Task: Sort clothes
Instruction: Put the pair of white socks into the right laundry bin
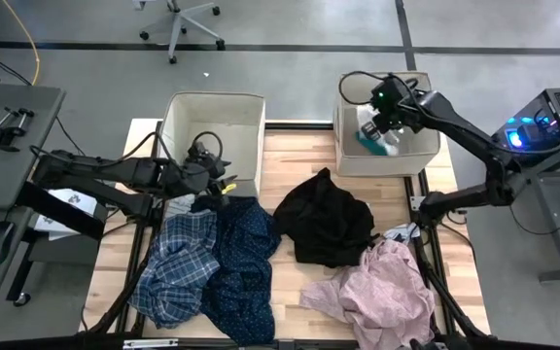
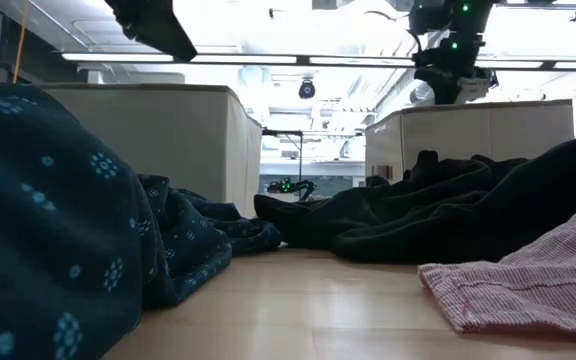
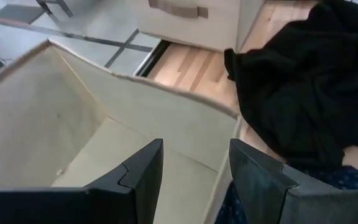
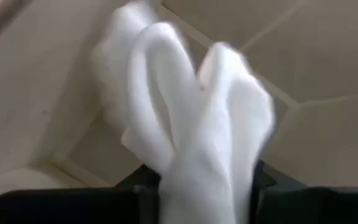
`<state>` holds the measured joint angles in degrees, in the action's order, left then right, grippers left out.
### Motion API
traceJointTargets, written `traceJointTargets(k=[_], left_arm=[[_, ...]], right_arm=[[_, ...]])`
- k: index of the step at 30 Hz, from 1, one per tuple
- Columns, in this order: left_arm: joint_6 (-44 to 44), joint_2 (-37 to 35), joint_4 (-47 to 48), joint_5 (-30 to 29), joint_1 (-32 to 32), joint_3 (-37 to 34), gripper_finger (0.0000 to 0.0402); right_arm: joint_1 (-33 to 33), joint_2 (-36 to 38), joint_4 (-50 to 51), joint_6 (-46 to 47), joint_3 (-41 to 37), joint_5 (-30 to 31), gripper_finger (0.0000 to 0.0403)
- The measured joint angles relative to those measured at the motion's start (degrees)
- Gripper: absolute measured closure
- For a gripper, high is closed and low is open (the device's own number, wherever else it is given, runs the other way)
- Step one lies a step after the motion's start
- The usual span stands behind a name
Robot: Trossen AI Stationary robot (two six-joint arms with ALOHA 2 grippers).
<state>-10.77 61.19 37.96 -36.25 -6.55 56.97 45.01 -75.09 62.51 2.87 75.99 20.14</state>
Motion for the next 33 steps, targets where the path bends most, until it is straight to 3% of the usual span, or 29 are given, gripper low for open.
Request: traceJointTargets(k=[6,8,13,17,20,25,29,33], left_arm=[[-2.2,0.0,4.6,-0.3,-1.1,0.0,0.0228],[-2.2,0.0,5.3,-0.3,-1.1,-0.3,0.0228],[0.5,0.0,5.3,-0.4,-1.0,-4.6,0.0228],[-0.3,0.0,5.1,-0.4,-1.0,-8.8,0.0228],[-1.4,0.0,4.7,-0.5,-1.0,-10.2,0.0228],[-1.1,0.0,4.8,-0.5,-1.0,-10.5,0.0228],[-1.1,0.0,4.3,-0.5,-1.0,-10.6,0.0228],[-1.1,0.0,4.2,-0.5,-1.0,-10.6,0.0228]], right_arm=[[-1.5,2.3,-1.0,1.2,0.0,11.3,0.0298],[-3.5,3.6,-1.6,0.4,0.0,10.3,0.0297],[-10.3,6.4,-3.9,-1.8,0.0,-1.0,0.0297],[-12.8,6.3,-0.9,0.1,0.0,6.4,0.0297],[-12.3,6.0,0.8,1.6,0.0,7.6,0.0297],[-9.2,5.0,0.9,1.1,0.0,0.4,0.0282],[-5.9,3.7,3.1,0.2,0.0,-3.2,0.024],[-2.9,2.6,3.2,-0.8,0.0,-1.7,0.0193]])
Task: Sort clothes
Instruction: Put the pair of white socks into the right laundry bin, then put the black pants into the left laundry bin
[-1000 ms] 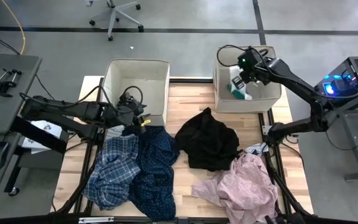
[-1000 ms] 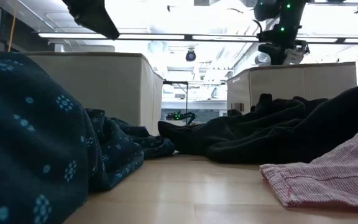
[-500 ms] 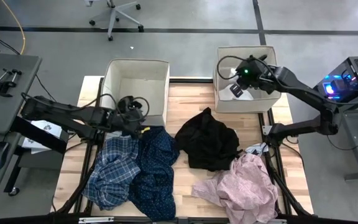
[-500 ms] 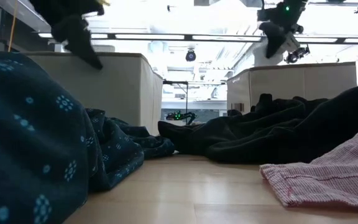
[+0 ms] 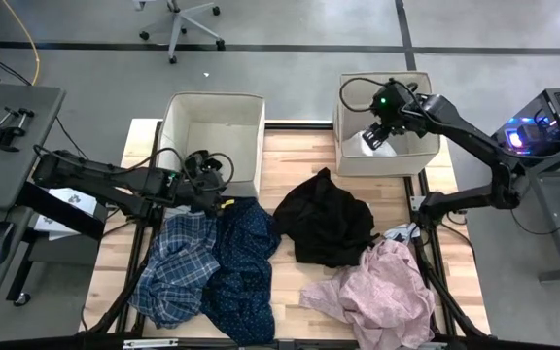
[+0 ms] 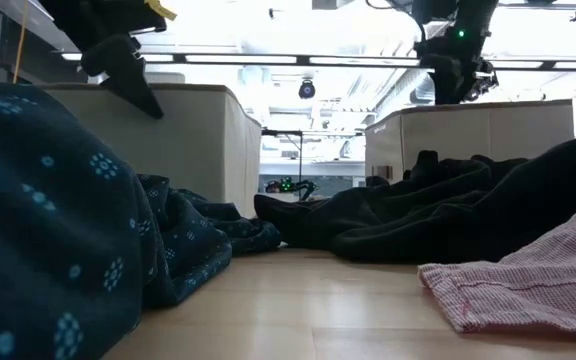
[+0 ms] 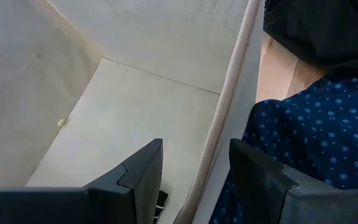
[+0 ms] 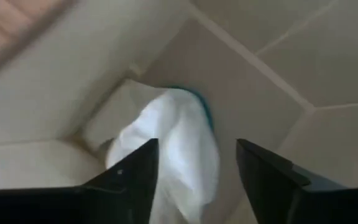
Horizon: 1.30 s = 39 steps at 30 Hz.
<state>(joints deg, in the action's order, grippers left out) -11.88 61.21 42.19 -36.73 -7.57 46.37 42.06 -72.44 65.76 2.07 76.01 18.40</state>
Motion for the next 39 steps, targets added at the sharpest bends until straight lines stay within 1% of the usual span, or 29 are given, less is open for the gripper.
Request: traceJointTargets(k=[3,4,6,8,10,12,17,20,23,25,28,31,34,37,39], left_arm=[[0.0,0.0,0.0,0.0,0.0,0.0,0.0228],[0.0,0.0,0.0,0.0,0.0,0.0,0.0228],[0.0,0.0,-0.1,0.0,0.0,0.0,0.0228],[0.0,0.0,-0.2,0.0,0.0,0.0,0.0228],[0.0,0.0,-1.0,0.0,0.0,0.0,0.0228],[-0.1,0.0,-2.7,0.1,0.0,0.0,0.0228],[0.4,0.0,-5.8,0.2,0.0,-0.1,0.0228],[2.1,0.0,-7.8,0.2,-0.3,0.0,0.0228],[4.6,0.0,-11.0,0.2,-1.0,0.0,0.0228],[6.2,-0.1,-13.2,0.2,-1.5,0.0,0.0228],[8.0,-0.2,-16.3,0.2,-2.5,-0.1,0.0228],[9.0,-0.4,-18.1,0.1,-3.7,0.0,0.0228],[9.1,-0.5,-18.9,0.1,-5.1,0.0,0.0228],[9.0,-0.4,-19.3,0.1,-6.4,0.0,0.0228],[9.1,-0.4,-19.8,0.0,-7.5,0.0,0.0228]], right_arm=[[1.1,0.2,-0.2,0.6,0.0,3.9,0.0176],[1.1,0.4,-0.3,0.8,0.0,4.0,0.0175],[-0.2,1.3,-0.5,0.9,0.0,2.4,0.0175],[-3.6,2.1,-1.0,1.8,0.0,-0.4,0.0178],[-9.1,2.8,-1.7,2.0,0.0,-1.5,0.0181],[-16.5,3.6,-2.4,2.3,0.0,-1.3,0.0184],[-36.2,3.7,-5.9,6.1,0.0,4.8,0.0191],[-46.4,2.5,-7.8,7.6,0.0,7.0,0.0192],[-54.1,0.1,-9.4,9.2,0.0,7.5,0.0192],[-57.8,-2.5,-9.3,9.5,0.0,7.6,0.0192],[-61.5,-7.8,-7.8,9.5,0.0,7.6,0.0192],[-63.0,-13.2,-6.4,9.5,-0.7,7.6,0.0192],[-62.4,-16.1,-8.8,10.0,-6.5,7.5,0.0192],[-60.0,-16.8,-13.6,13.6,-14.6,6.8,0.0192],[-58.3,-16.8,-18.1,16.5,-19.9,5.3,0.0192]])
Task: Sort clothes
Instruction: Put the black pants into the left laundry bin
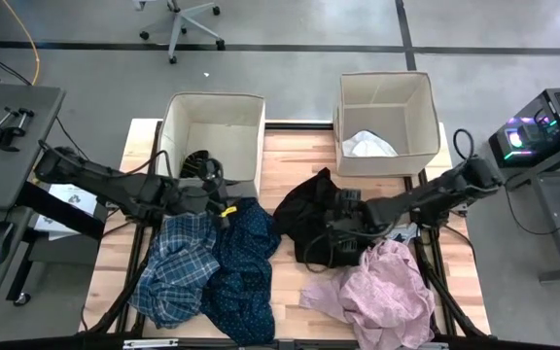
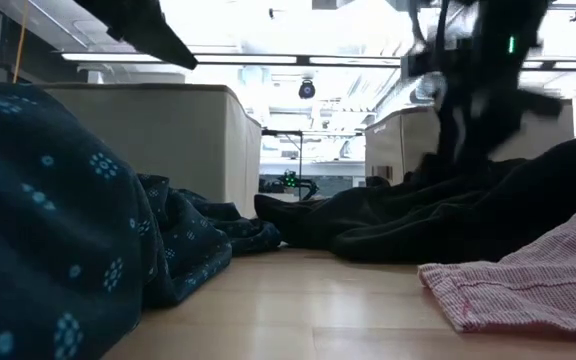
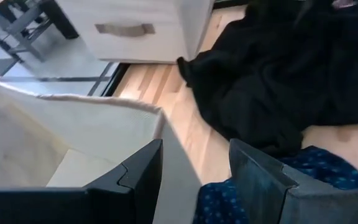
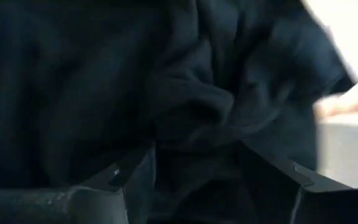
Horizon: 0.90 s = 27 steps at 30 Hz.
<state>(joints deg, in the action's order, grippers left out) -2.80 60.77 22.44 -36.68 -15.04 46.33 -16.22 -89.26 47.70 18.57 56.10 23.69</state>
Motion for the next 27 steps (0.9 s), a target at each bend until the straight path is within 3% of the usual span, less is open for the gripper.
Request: traceJointTargets(k=[5,12,16,22,27], left_arm=[[0.1,0.0,-2.3,0.0,-2.3,0.0,0.0228],[2.9,0.0,-5.6,1.7,-4.7,0.0,0.0228],[5.2,0.0,-5.0,3.2,-5.3,0.0,0.0228],[-0.6,0.0,8.9,-8.5,-2.2,0.0,0.0228],[-6.6,0.0,16.5,-5.1,2.2,-0.8,0.0228]], right_arm=[[2.7,-0.2,-19.6,2.4,-11.1,-9.6,0.0193],[2.7,-2.4,-41.6,3.7,-19.8,-9.5,0.0228],[2.7,-2.7,-45.3,3.8,-21.1,-8.2,0.0277],[2.7,-2.8,-46.1,0.8,-19.7,-7.6,0.0329],[2.7,-2.9,-47.1,0.1,-19.4,-7.6,0.0334]])
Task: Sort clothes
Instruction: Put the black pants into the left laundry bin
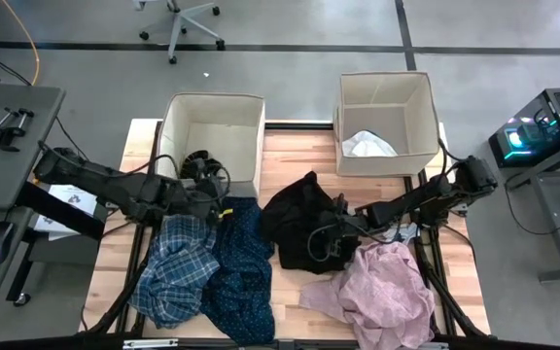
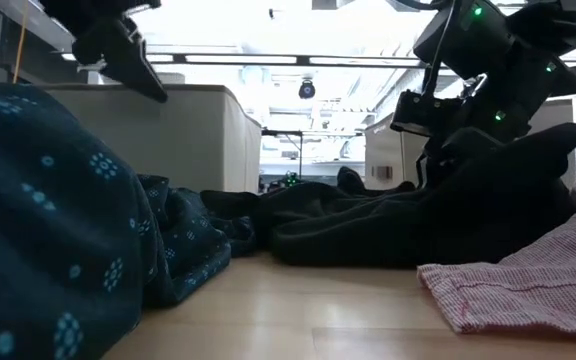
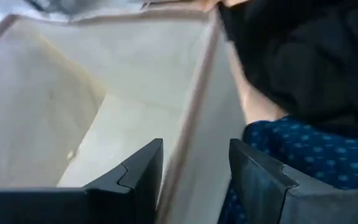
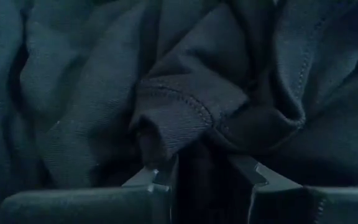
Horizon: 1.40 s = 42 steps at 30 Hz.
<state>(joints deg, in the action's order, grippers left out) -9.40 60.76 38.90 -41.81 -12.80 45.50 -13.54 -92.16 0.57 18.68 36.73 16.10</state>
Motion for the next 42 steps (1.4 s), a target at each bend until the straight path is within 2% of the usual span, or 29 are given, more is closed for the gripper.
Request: traceJointTargets(k=[3,8,10,15,22,24,25,29,32,37,42], left_arm=[[-0.2,0.0,1.0,2.2,1.0,-2.2,0.0238],[-1.7,0.0,-0.7,15.5,-0.4,-4.3,0.0279],[-3.4,-0.1,-1.4,18.6,-1.5,-5.1,0.0296],[-5.1,0.1,-2.1,22.4,-3.4,-6.3,0.0323],[-4.9,0.0,-3.1,22.7,-3.7,-6.2,0.0329],[-5.0,0.0,-3.1,21.4,-3.7,-6.2,0.033],[-5.2,0.1,-3.1,18.9,-3.7,-6.2,0.033],[-7.4,0.2,-2.0,3.7,-3.7,-6.3,0.033],[-6.7,0.2,-1.5,-3.4,-2.9,-6.4,0.033],[-6.1,0.1,-3.7,-5.7,0.9,-6.4,0.0318],[-1.6,-0.9,-7.8,-3.6,3.9,-4.2,0.0265]], right_arm=[[0.0,0.0,-0.2,-0.6,0.0,0.0,0.0335],[0.0,0.0,-0.4,-0.6,0.0,0.3,0.0335],[0.0,0.0,-0.6,-0.7,0.0,0.3,0.0335],[0.1,0.0,-1.3,-1.1,0.0,0.3,0.0336],[0.1,0.0,-1.4,-1.2,0.0,0.9,0.0336],[0.1,0.0,-1.4,-1.2,0.0,1.0,0.0336],[0.1,0.0,-1.5,-1.4,0.0,1.3,0.0336],[0.1,0.0,-1.9,-2.3,0.0,3.0,0.0336],[0.1,-0.1,-2.0,-2.3,0.0,4.3,0.0336],[0.2,-0.1,-4.1,-2.3,-0.1,9.0,0.034],[1.3,0.9,-3.8,-4.3,3.0,14.1,0.0376]])
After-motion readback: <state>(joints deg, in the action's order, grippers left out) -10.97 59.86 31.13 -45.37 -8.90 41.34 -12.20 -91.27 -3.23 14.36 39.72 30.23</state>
